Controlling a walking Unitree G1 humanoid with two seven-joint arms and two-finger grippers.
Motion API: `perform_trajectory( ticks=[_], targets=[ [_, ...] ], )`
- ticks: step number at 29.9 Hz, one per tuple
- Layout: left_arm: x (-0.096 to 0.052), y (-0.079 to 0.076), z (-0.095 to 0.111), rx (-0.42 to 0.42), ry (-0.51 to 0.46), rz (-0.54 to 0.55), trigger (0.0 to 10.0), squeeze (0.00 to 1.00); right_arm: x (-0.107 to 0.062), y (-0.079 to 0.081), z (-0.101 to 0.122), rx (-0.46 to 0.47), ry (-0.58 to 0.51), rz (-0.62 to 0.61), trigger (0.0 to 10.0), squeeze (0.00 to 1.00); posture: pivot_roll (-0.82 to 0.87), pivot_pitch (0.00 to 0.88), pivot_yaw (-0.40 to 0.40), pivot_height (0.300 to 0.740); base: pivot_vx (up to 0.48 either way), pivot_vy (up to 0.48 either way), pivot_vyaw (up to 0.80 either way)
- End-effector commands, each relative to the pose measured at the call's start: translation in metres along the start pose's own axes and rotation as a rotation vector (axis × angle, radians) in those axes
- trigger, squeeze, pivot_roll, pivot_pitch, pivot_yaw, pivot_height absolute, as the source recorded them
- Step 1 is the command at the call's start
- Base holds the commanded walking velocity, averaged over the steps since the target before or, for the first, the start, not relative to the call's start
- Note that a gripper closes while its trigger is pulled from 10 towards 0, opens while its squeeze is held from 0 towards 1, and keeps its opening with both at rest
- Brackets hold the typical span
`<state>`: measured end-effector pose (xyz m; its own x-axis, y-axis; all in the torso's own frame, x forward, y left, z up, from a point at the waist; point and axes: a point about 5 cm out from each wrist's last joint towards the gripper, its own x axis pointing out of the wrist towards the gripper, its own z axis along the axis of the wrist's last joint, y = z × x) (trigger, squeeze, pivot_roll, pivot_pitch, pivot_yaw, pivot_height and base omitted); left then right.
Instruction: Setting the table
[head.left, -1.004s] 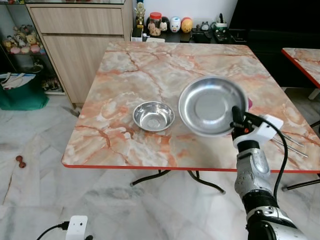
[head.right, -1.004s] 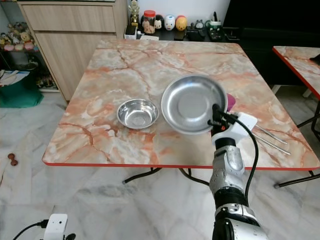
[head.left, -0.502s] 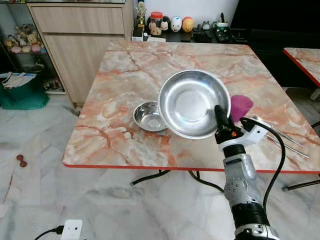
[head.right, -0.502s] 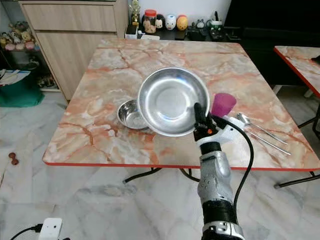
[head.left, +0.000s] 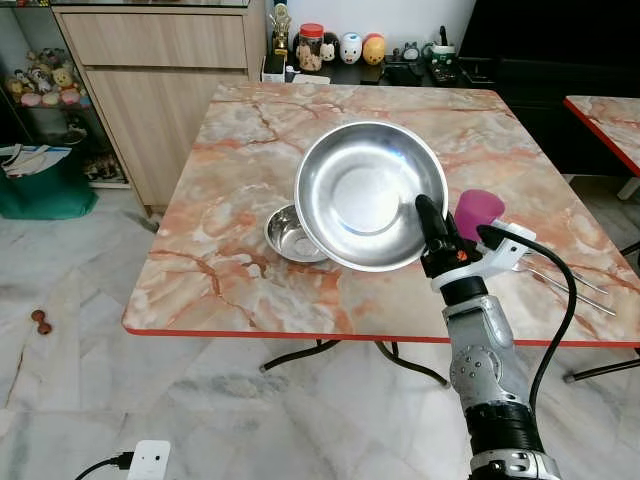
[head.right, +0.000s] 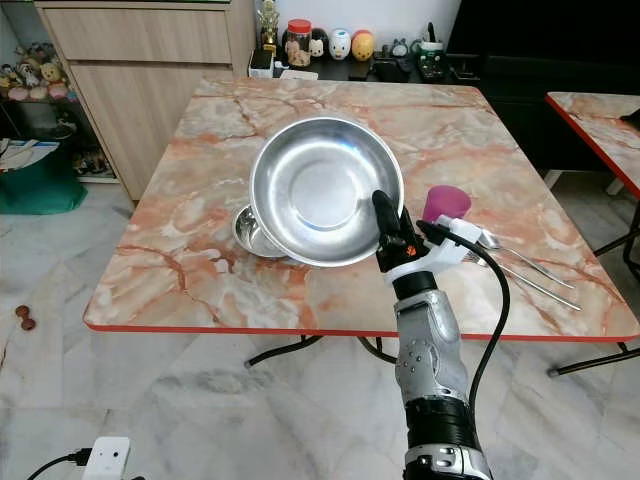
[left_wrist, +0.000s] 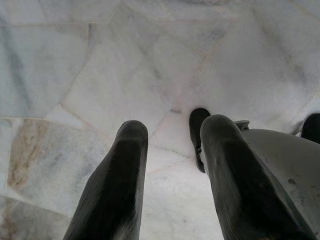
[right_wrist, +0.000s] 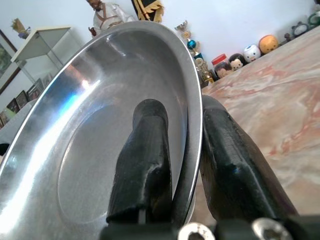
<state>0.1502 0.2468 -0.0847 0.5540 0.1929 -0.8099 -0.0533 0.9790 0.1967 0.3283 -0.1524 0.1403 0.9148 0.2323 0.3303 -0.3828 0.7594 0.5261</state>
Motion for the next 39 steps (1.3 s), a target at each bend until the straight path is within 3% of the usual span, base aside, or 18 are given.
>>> perform_trajectory(
  ticks=[1,14,39],
  targets=[
    [-0.0011,0.0018,-0.0050,0.006,0.018,0.004,10.0,0.00,0.0030,0.0060,0.0063,-0.014,-0.019,0.036,10.0,0.00,-0.01,0.000,-0.060,0.740,0.000,0.000,0.00],
    [-0.0002,-0.0053,-0.0030,-0.004,0.014,-0.001,10.0,0.00,0.0068,0.0088,0.0117,-0.036,-0.020,0.052,10.0,0.00,-0.02,0.000,-0.060,0.740,0.000,-0.298,0.00],
    [-0.0031,0.0025,-0.0114,-0.005,0.022,0.005,10.0,0.00,0.0087,0.0137,0.0100,-0.053,-0.013,0.065,10.0,0.00,-0.03,0.000,-0.052,0.740,0.000,-0.342,0.00]
  ],
)
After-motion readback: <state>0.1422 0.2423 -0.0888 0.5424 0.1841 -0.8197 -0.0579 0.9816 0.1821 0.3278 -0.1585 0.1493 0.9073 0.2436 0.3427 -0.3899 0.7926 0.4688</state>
